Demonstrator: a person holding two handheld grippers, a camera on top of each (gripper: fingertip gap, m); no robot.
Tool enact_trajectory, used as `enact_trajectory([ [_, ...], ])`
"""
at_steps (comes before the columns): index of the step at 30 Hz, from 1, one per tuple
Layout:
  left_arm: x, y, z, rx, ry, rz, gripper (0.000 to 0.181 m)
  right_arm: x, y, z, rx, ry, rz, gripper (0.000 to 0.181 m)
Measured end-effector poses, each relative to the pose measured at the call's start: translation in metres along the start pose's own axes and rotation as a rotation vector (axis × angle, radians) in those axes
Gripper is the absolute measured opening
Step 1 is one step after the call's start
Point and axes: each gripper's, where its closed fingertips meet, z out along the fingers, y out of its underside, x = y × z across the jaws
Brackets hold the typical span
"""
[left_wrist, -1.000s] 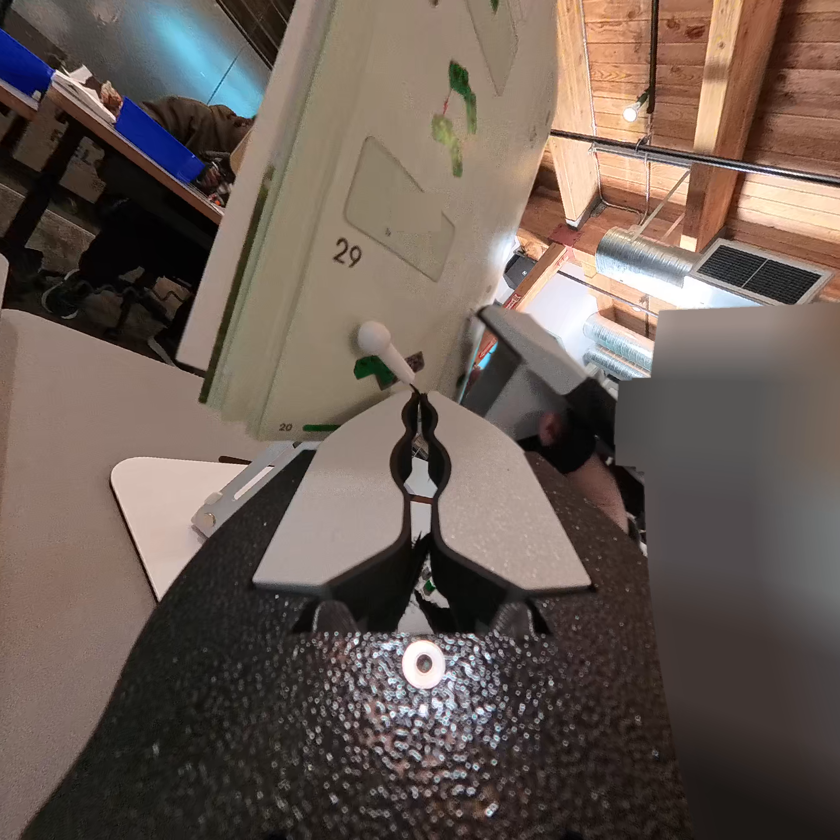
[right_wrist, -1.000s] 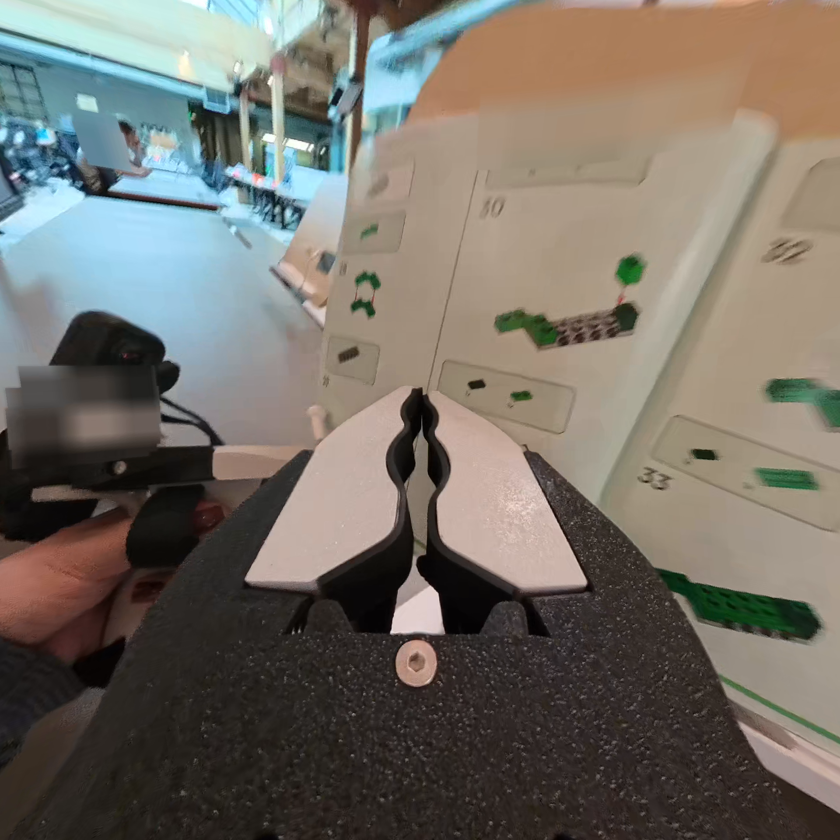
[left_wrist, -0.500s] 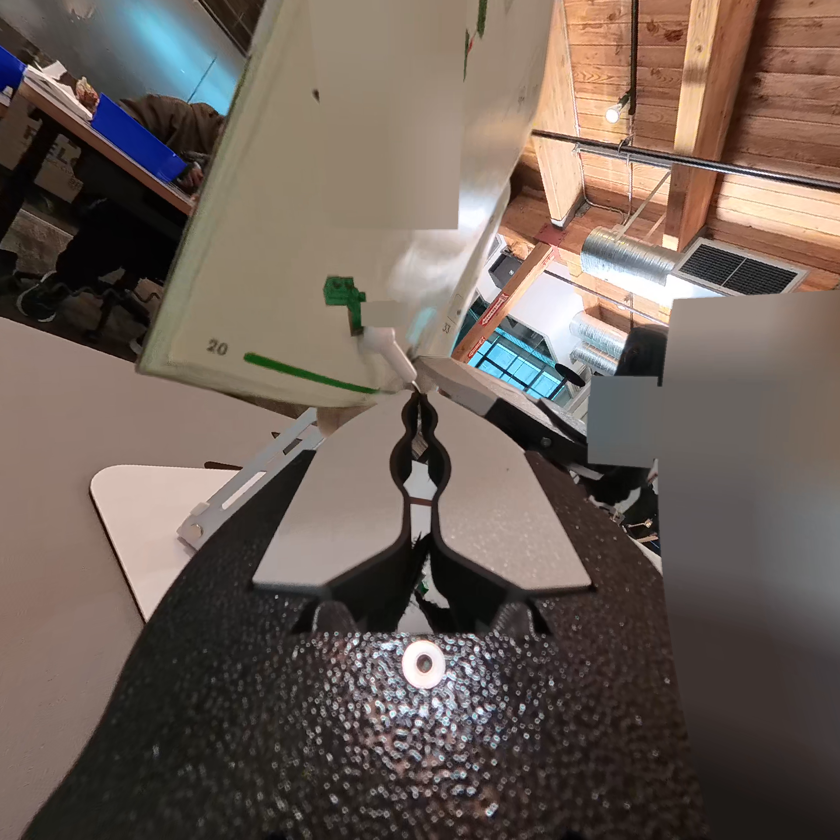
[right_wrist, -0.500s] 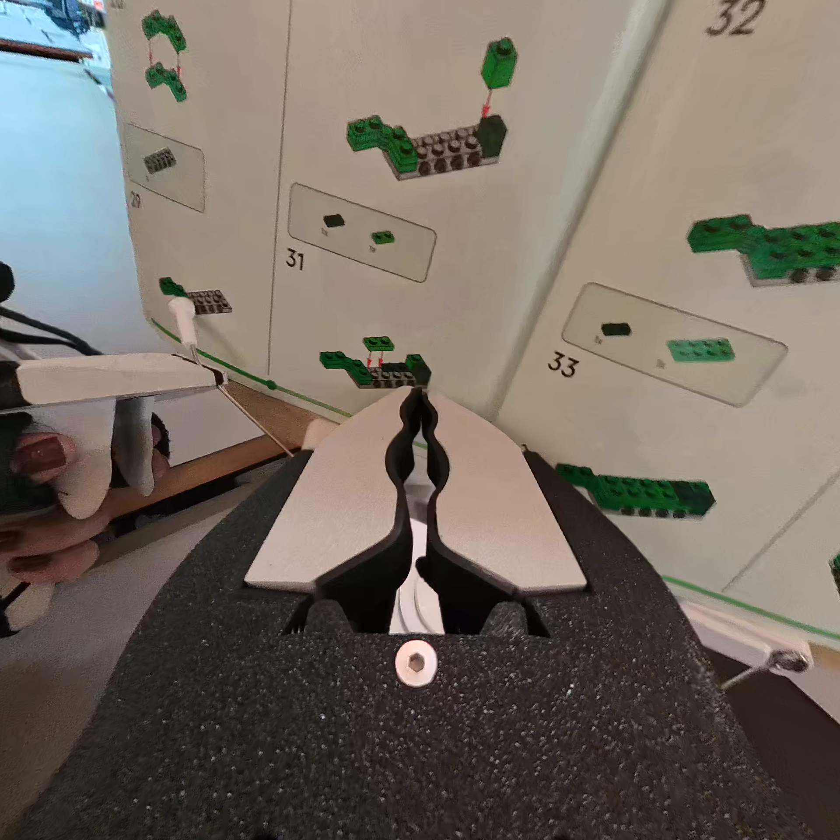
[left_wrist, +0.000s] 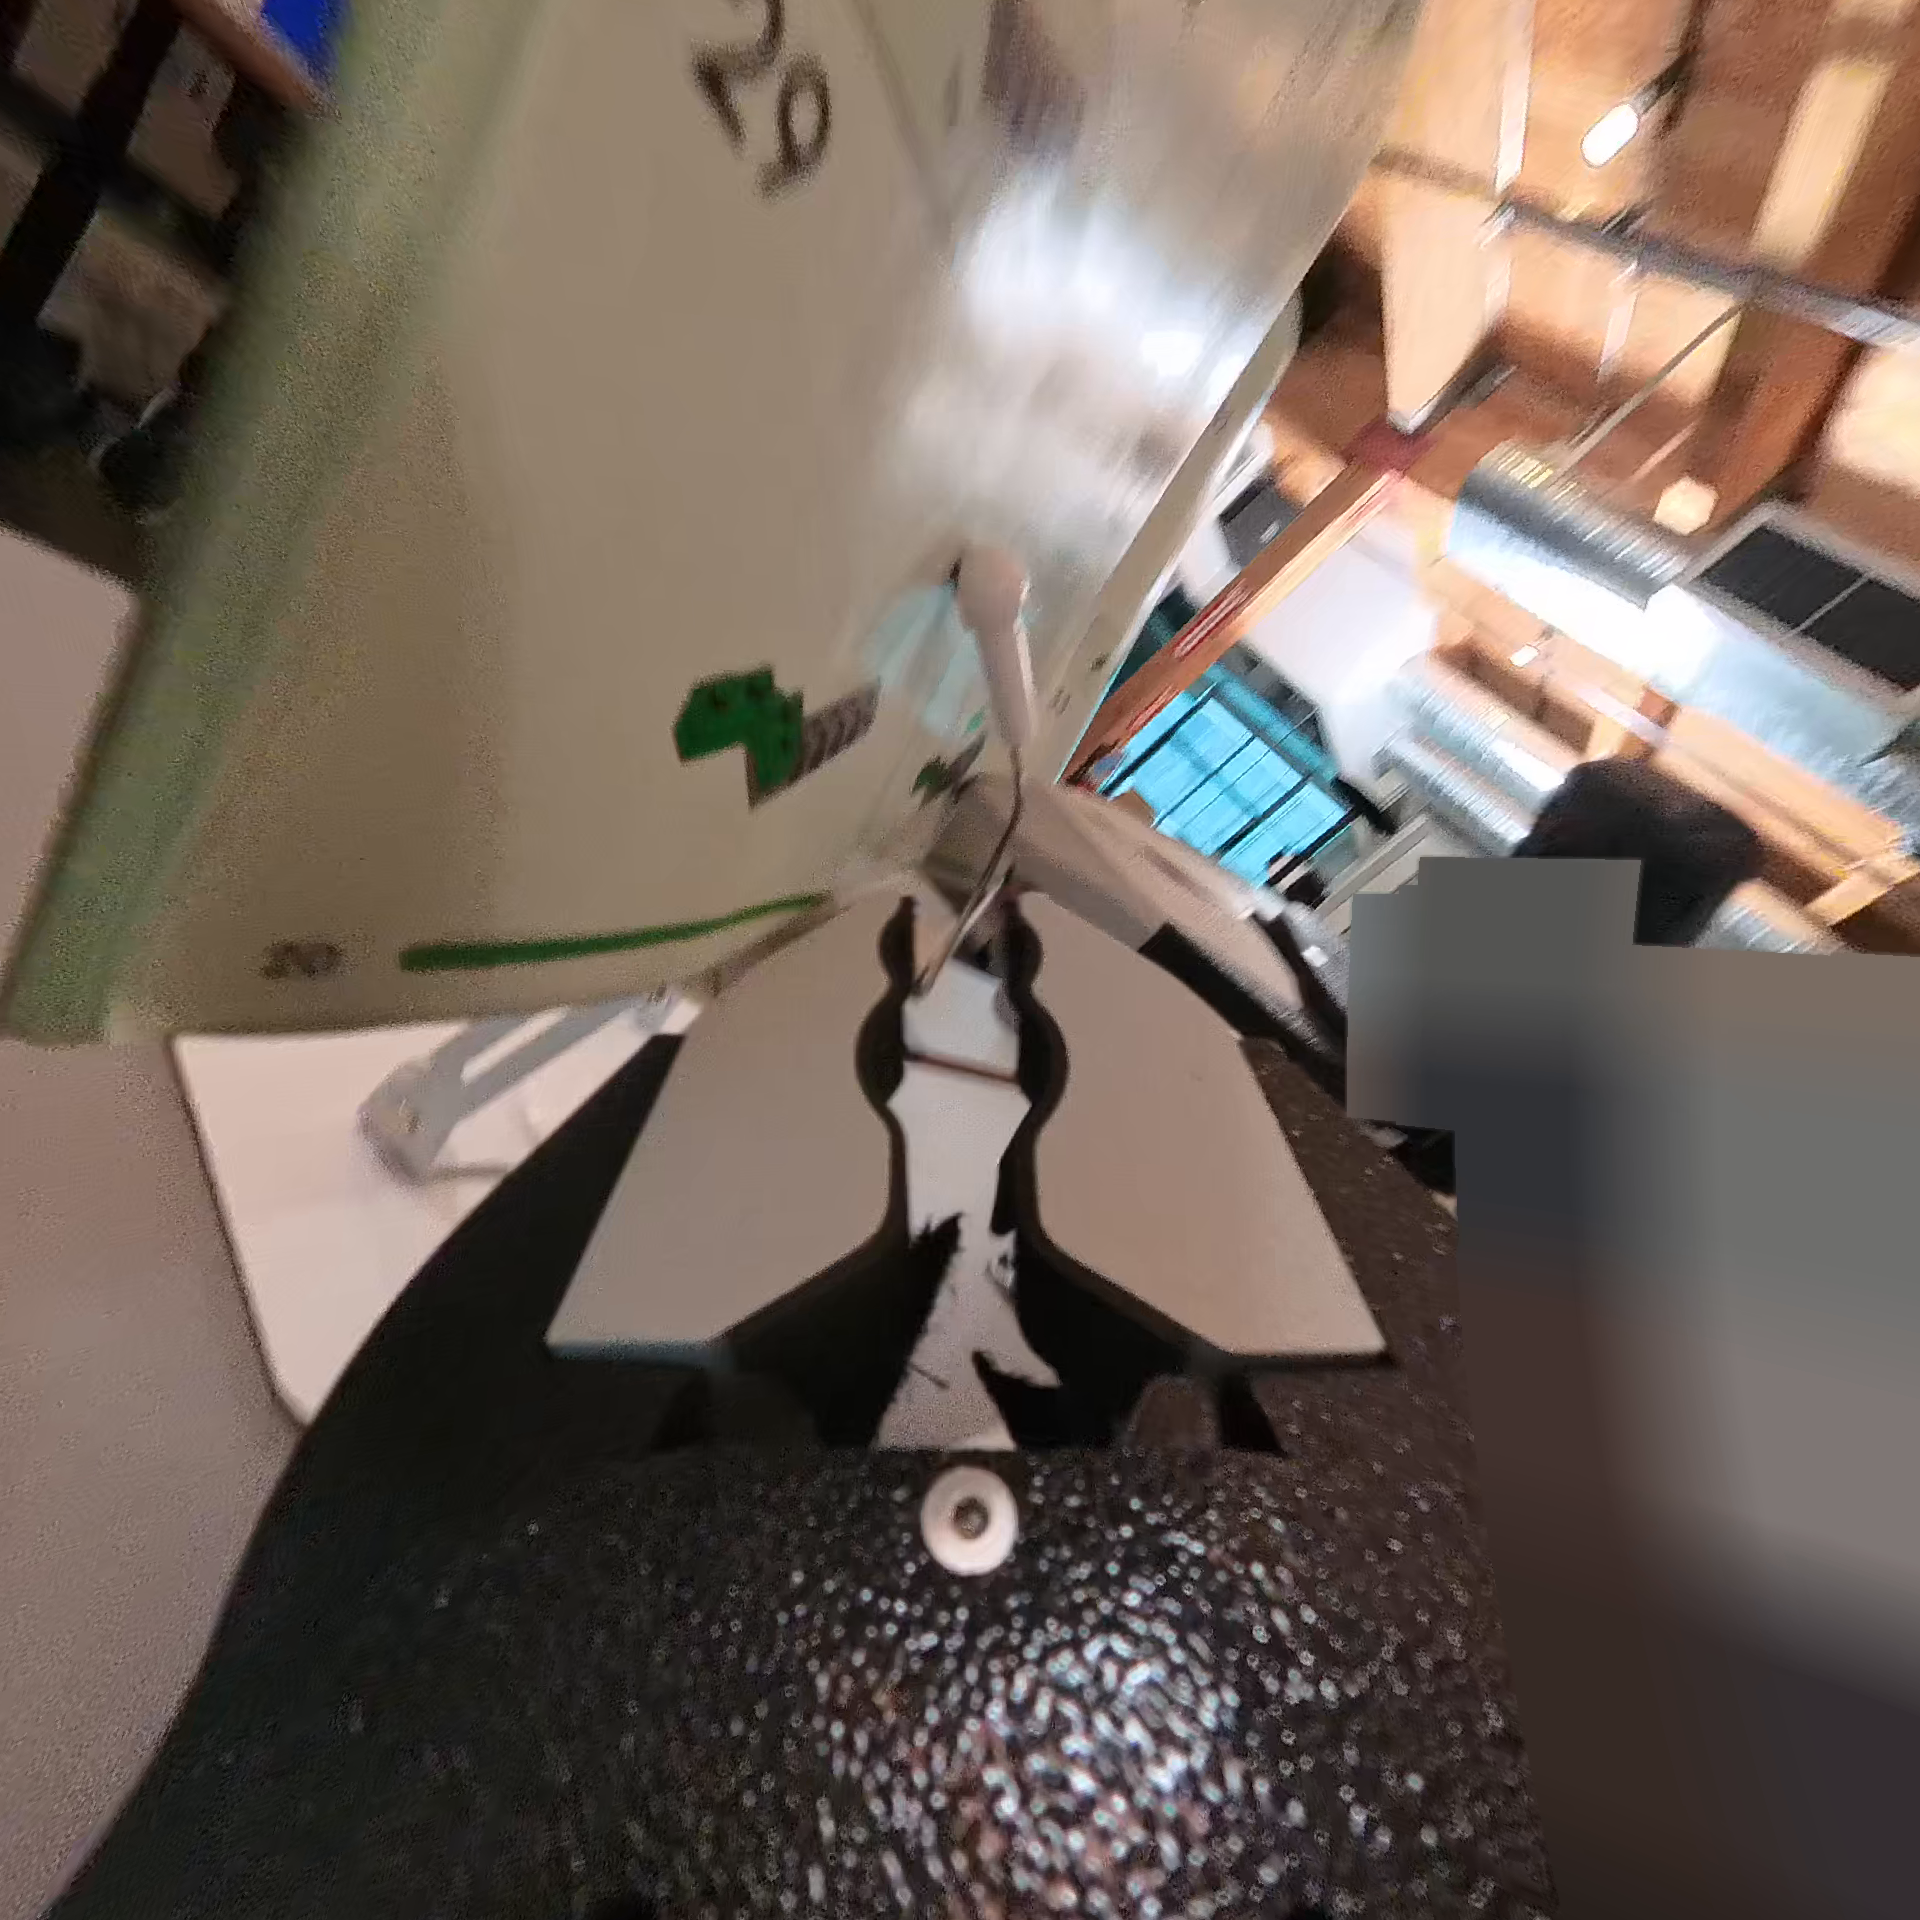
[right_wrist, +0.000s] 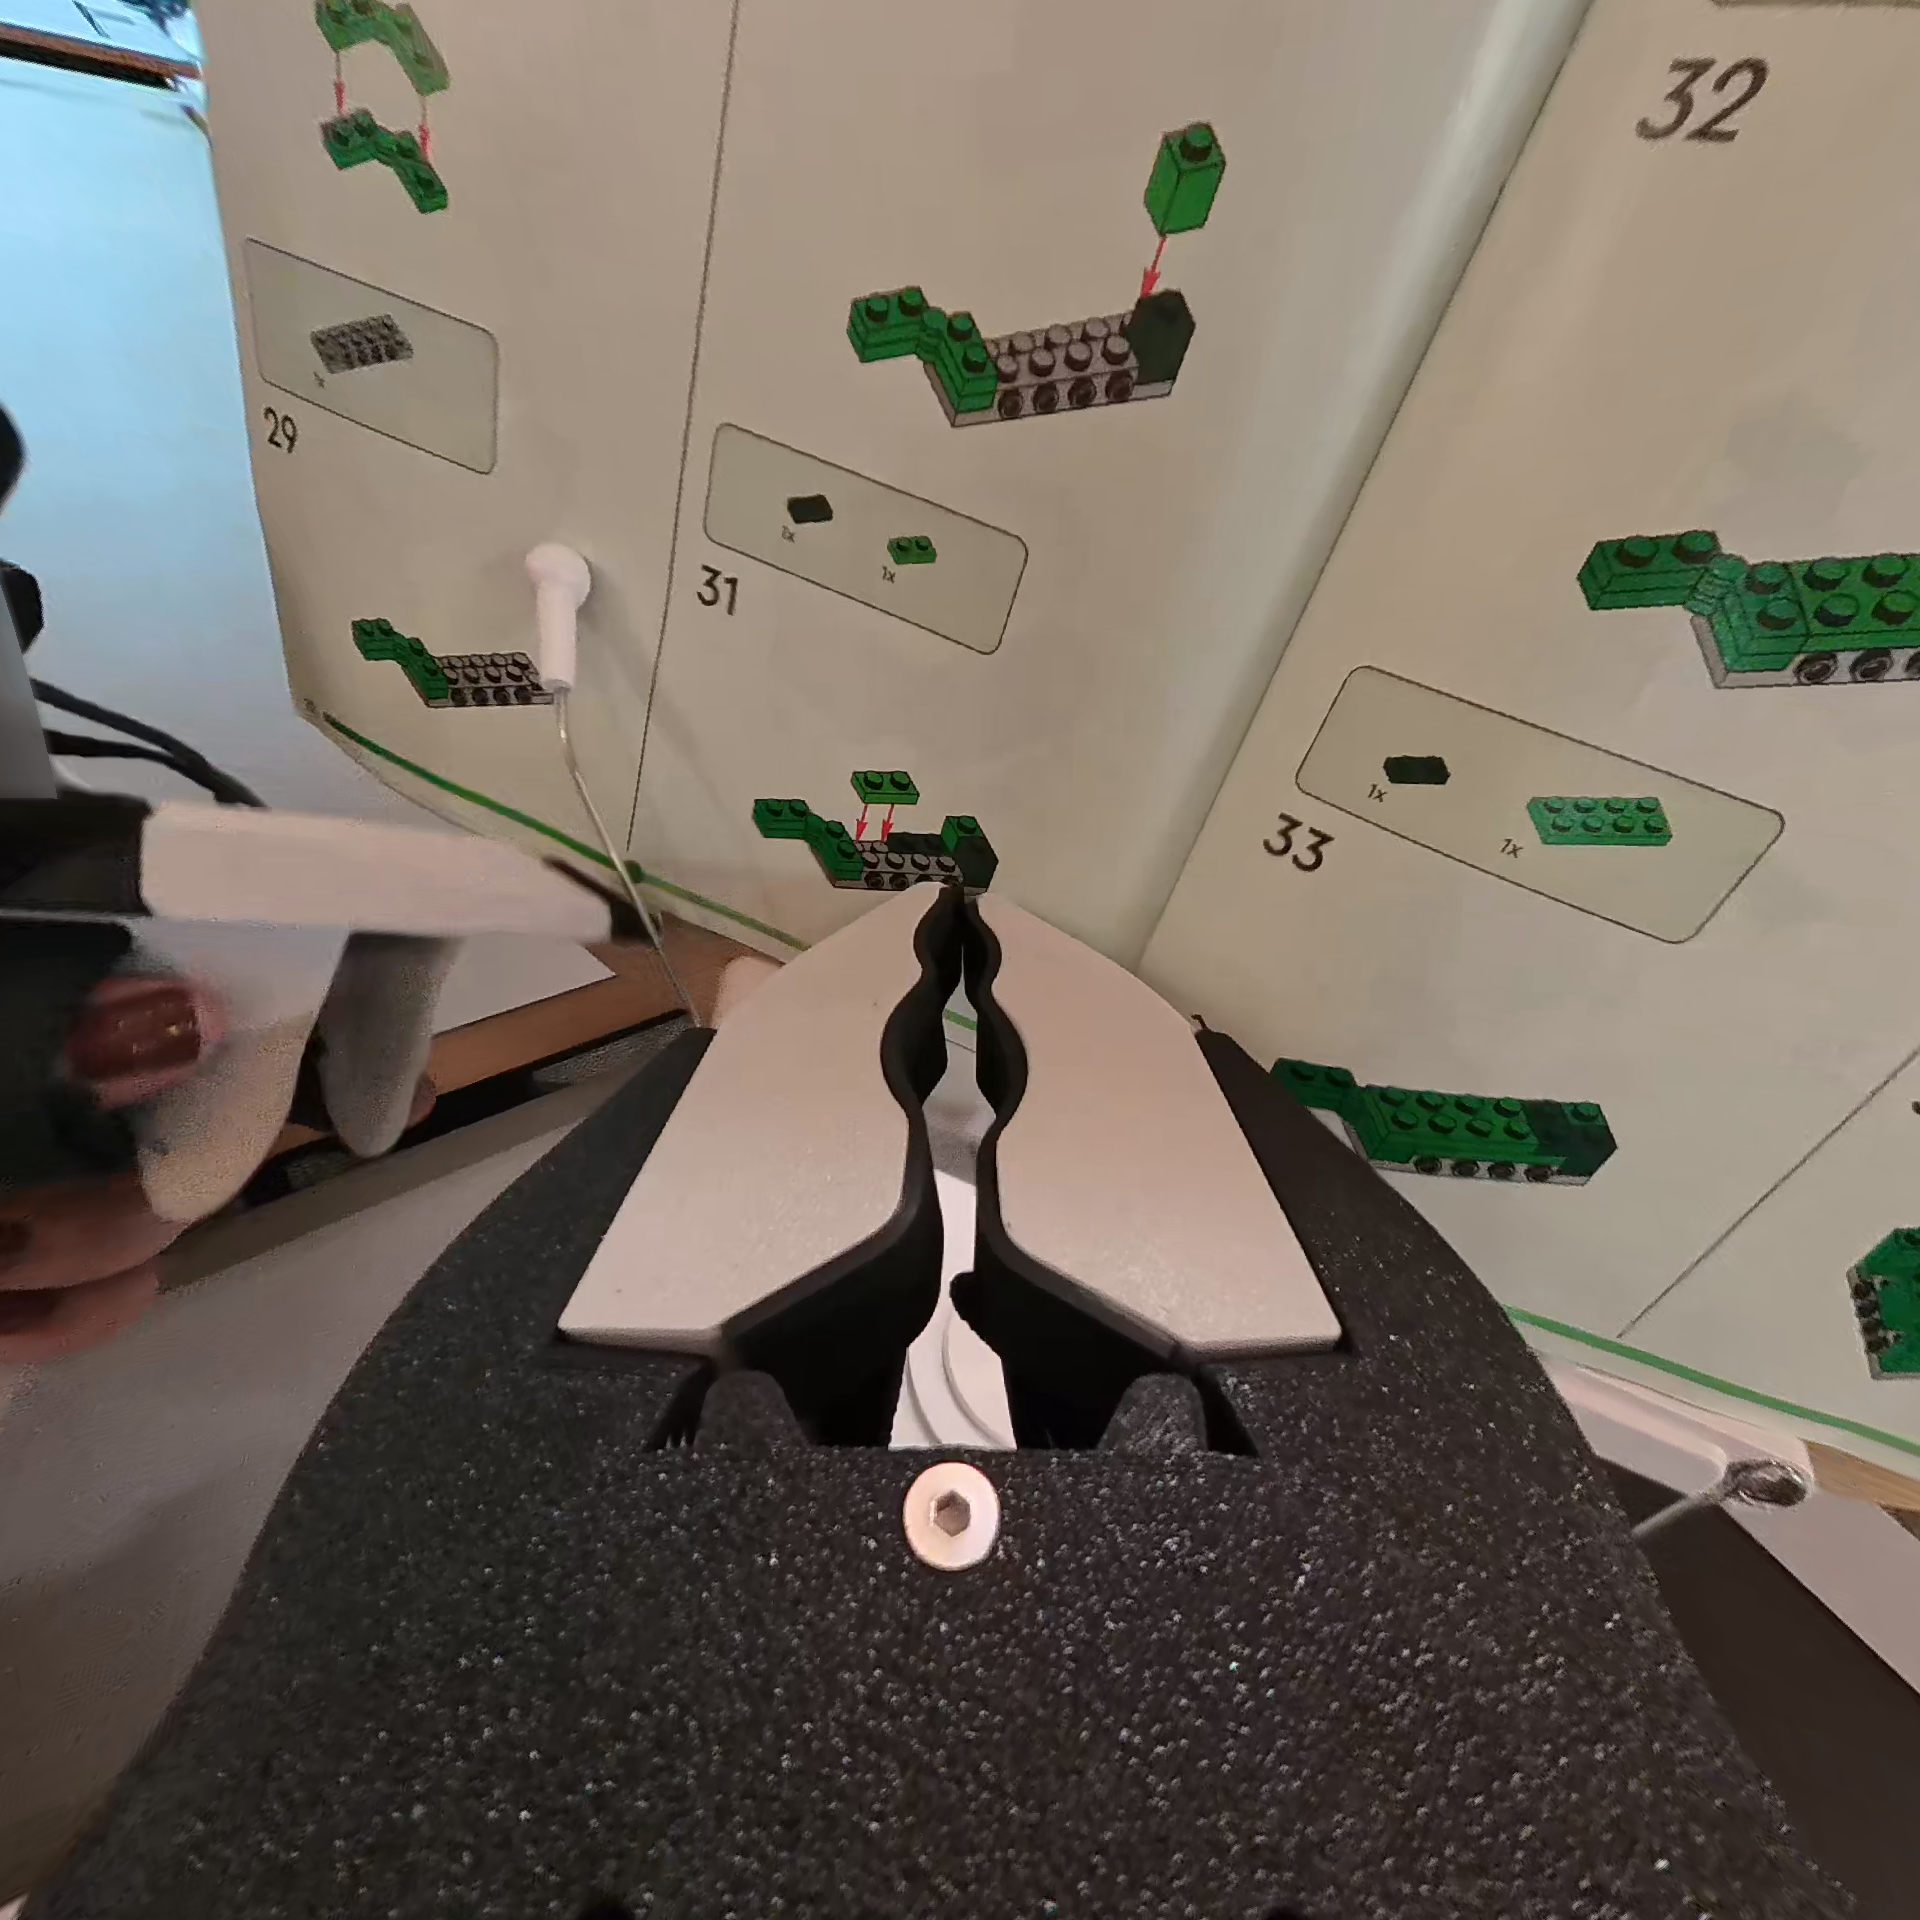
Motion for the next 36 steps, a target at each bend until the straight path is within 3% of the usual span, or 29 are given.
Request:
enact_trajectory([
  [2,-0.001,0.017,-0.001,-0.113,-0.053,-0.011,0.032,-0.001,-0.001,-0.006,0.004,0.002,-0.006,0.0],
  [5,0.007,0.024,-0.009,-0.176,-0.099,0.028,0.037,-0.002,-0.001,-0.019,0.002,0.003,-0.02,0.0],
  [11,0.038,-0.006,-0.052,-0.008,-0.298,0.222,0.038,-0.003,-0.008,-0.078,0.043,-0.032,-0.04,0.006],
  [13,0.056,-0.008,-0.05,0.08,-0.277,0.369,0.0,-0.005,-0.002,-0.104,0.046,-0.066,-0.034,0.011],
  [15,0.076,0.023,-0.034,0.049,-0.134,0.432,0.0,-0.008,0.007,-0.132,0.04,-0.112,-0.005,0.014],
  [18,0.074,0.09,-0.03,-0.16,-0.125,0.496,0.009,-0.012,0.027,-0.178,0.026,-0.156,0.018,0.017],
  [23,0.084,0.159,-0.062,-0.322,-0.117,0.744,0.031,-0.008,0.081,-0.262,-0.045,-0.189,-0.041,0.017],
  [25,0.096,0.184,-0.078,-0.351,-0.041,0.846,0.025,0.002,0.106,-0.295,-0.075,-0.19,-0.035,0.017],
  [27,0.103,0.199,-0.09,-0.32,-0.02,0.908,0.025,0.02,0.132,-0.324,-0.09,-0.148,-0.01,0.017],
  [31,0.094,0.207,-0.096,-0.235,-0.12,0.947,0.036,0.052,0.176,-0.371,-0.099,-0.076,0.026,0.016],
  [36,0.096,0.223,-0.084,-0.295,-0.136,1.078,0.042,0.078,0.207,-0.407,-0.111,-0.086,0.02,0.016],
])
